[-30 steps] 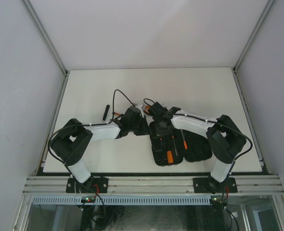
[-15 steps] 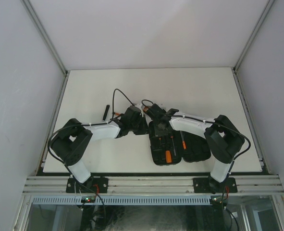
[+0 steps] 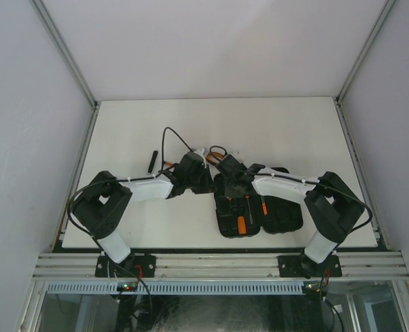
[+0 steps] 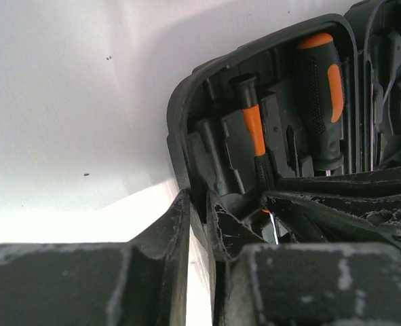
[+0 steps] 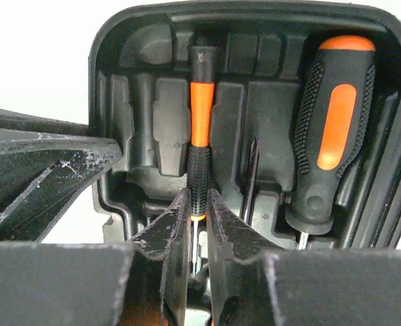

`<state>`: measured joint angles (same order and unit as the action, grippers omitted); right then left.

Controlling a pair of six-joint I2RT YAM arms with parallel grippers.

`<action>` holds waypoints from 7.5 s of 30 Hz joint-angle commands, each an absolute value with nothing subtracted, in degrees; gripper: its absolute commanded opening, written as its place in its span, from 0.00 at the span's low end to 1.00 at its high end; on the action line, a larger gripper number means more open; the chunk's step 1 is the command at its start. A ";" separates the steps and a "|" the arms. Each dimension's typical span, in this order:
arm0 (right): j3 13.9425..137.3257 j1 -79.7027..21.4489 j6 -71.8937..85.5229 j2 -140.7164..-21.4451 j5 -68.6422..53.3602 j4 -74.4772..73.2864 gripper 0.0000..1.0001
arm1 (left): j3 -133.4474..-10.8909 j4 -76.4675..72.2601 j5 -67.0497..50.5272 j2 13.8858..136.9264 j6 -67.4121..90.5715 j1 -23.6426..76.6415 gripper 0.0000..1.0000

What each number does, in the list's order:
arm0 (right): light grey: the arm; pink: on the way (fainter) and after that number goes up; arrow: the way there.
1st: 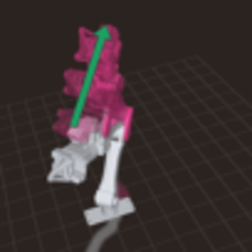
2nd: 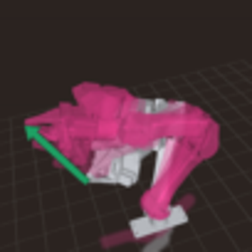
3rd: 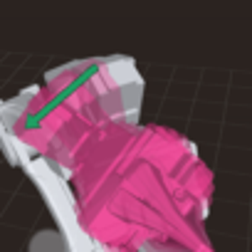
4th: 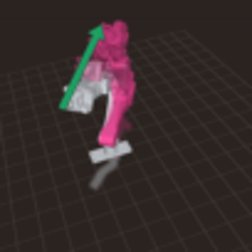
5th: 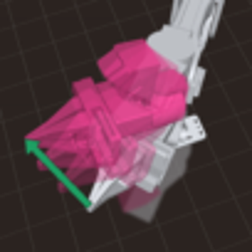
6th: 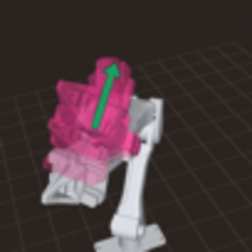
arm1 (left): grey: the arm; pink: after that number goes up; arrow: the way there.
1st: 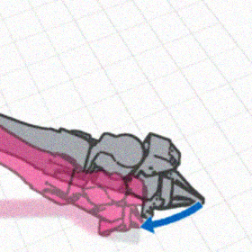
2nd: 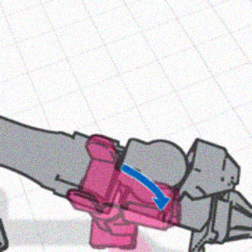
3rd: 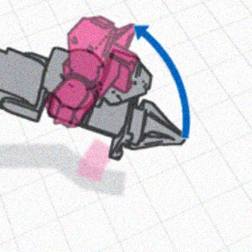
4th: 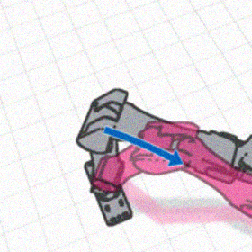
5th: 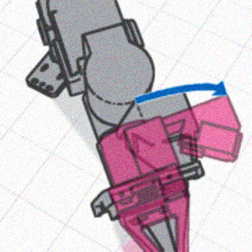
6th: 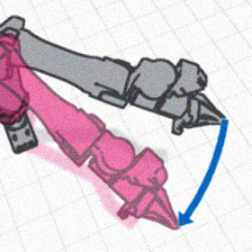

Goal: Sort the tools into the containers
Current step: Adjust the engineering item in the storage box, then pick up the screwdriver from the center of the board, then adjust the storage box at the center of the board, then place the screwdriver in the storage box.

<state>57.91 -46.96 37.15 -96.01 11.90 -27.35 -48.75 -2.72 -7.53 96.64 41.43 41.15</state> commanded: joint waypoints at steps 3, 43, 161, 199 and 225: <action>59.28 -47.54 35.98 -91.68 10.92 -33.38 0.21 | -48.73 -4.13 -4.60 91.65 39.45 41.49 0.20; 34.83 -47.45 36.00 -59.07 10.76 -19.21 0.51 | -68.57 31.47 27.38 93.89 47.63 31.19 0.60; 21.63 -37.07 43.20 -32.82 2.25 -23.69 0.49 | -60.23 26.18 11.40 84.95 29.26 51.55 0.09; 19.29 -37.18 44.72 -31.50 2.64 -24.86 0.48 | -74.91 27.92 11.85 104.77 26.89 48.79 0.14; 19.51 -37.18 44.58 -30.83 1.87 -25.84 0.48 | -77.31 30.59 13.35 103.83 26.38 48.25 0.35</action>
<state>19.40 -36.91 44.36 -31.07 2.28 -27.27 -73.91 29.74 11.88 106.83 27.68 48.69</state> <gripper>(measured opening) 0.484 0.346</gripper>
